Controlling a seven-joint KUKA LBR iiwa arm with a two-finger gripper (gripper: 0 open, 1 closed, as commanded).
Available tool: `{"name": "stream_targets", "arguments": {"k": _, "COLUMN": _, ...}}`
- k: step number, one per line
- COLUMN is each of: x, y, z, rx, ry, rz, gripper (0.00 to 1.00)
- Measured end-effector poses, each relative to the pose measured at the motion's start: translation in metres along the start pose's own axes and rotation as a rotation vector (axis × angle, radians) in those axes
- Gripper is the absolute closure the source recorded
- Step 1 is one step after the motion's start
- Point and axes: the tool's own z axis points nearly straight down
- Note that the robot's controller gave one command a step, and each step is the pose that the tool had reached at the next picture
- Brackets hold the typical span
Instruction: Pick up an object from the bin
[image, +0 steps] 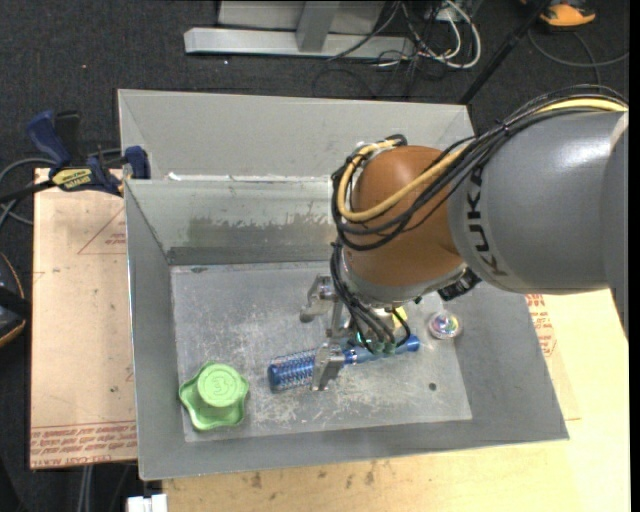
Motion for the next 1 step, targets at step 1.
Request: {"name": "stream_targets", "arguments": {"k": 1, "x": 0.0011, "y": -0.0311, "z": 0.1036, "rx": -0.005, "ry": -0.014, "rz": 0.018, "gripper": 0.0}}
